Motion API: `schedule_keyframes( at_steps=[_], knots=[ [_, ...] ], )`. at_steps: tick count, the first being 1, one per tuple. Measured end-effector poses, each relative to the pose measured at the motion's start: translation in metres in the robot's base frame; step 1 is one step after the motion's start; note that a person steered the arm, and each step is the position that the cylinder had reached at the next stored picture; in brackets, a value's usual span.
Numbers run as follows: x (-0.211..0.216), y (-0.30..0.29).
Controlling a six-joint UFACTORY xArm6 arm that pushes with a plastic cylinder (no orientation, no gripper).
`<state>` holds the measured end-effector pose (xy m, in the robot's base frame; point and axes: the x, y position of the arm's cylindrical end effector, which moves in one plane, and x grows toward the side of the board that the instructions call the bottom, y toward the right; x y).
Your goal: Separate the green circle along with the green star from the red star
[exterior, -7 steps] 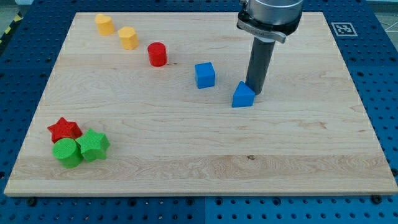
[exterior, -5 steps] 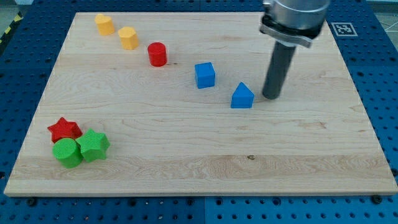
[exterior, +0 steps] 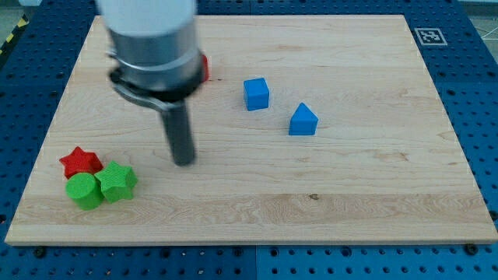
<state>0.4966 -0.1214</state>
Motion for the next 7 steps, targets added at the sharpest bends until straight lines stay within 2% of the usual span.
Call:
schedule_keyframes(
  at_steps=[1, 2, 3, 5, 7],
  knots=[
    [-0.037, -0.076],
    [-0.034, -0.157],
    [-0.016, -0.182],
    [0.056, -0.171],
    [0.062, -0.124]
  ],
)
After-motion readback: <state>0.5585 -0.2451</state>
